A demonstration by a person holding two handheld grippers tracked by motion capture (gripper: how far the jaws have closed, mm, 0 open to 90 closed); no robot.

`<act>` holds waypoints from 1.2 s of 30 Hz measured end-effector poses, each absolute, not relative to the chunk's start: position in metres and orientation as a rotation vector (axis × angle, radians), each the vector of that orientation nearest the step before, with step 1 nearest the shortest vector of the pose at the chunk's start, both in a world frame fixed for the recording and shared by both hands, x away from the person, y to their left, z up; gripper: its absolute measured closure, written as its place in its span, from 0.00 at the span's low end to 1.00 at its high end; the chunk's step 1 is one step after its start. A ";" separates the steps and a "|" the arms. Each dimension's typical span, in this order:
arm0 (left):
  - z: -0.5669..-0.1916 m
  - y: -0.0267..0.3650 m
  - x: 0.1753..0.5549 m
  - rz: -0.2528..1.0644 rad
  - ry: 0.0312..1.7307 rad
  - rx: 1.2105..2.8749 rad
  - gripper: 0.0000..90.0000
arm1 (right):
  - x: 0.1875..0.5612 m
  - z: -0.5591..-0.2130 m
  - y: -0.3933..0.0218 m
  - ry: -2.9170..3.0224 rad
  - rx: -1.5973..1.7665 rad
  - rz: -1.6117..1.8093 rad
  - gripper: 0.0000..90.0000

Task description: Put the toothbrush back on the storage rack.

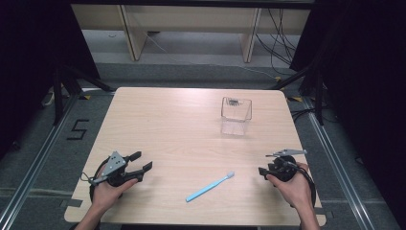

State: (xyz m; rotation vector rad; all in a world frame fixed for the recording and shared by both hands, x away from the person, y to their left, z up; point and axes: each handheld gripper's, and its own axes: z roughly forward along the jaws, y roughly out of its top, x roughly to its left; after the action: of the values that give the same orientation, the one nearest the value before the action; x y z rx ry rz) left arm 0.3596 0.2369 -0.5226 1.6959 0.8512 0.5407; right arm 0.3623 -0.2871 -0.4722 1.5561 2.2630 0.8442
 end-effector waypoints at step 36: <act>-0.522 0.235 0.358 0.527 0.834 1.721 0.36 | 0.360 -0.457 -0.229 2.594 1.070 0.721 0.46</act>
State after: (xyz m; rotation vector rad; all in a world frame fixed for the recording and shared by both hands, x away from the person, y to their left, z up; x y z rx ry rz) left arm 0.3581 0.2354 -0.5223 1.7215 0.8336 0.5273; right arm 0.3599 -0.2286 -0.4574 1.0702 2.5940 0.7206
